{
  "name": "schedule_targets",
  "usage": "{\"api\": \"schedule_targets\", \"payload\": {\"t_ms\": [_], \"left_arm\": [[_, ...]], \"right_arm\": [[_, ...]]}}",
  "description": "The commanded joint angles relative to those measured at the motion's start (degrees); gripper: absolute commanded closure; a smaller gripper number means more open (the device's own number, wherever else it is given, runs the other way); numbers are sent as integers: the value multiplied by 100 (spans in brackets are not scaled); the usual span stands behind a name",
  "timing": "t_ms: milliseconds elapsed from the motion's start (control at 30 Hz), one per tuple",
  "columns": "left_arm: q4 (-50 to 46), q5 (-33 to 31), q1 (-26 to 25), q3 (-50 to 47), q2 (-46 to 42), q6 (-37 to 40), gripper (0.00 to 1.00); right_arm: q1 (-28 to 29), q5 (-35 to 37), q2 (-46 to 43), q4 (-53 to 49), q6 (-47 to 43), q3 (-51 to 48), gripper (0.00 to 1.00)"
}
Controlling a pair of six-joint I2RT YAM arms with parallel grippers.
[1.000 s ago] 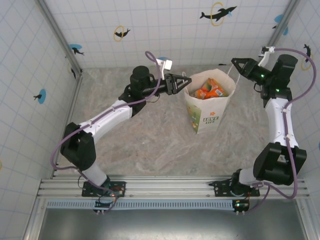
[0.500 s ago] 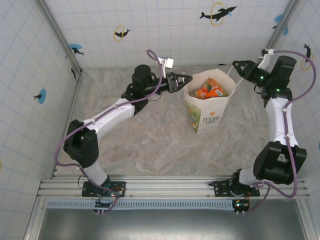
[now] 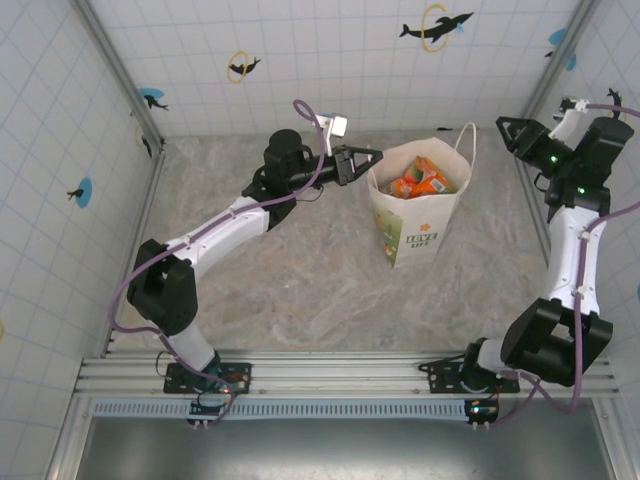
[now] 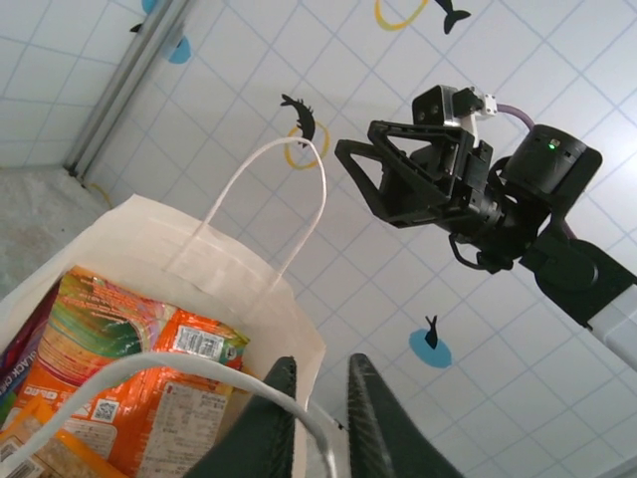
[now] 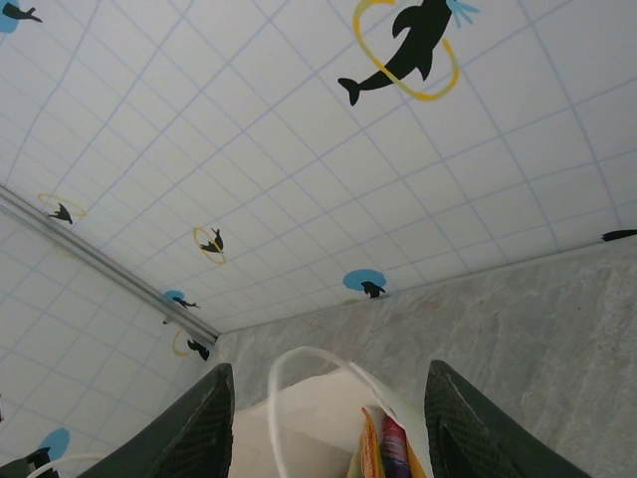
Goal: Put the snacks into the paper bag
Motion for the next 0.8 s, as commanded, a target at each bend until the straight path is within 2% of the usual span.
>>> {"api": "schedule_targets", "payload": {"t_ms": [0,233,500,567,767], "left_arm": [[31,-59,-1,169,-179,130,85],[43,-101,-1,159,-198,148,87],[13,-94,-2,142,-198,137,91],[-30,-96,-2,150,-205,146,91],[-388,-158,10,259,-281,374,97]], "right_arm": [[94,-28,75,-95,-92,54,47],[508,-257,348,-69,-125,148,47],[741,-103,529,-81,-196,149,50],[804,-147,543,-56,-199,141,54],[985,-194,499,63,-211,150,79]]}}
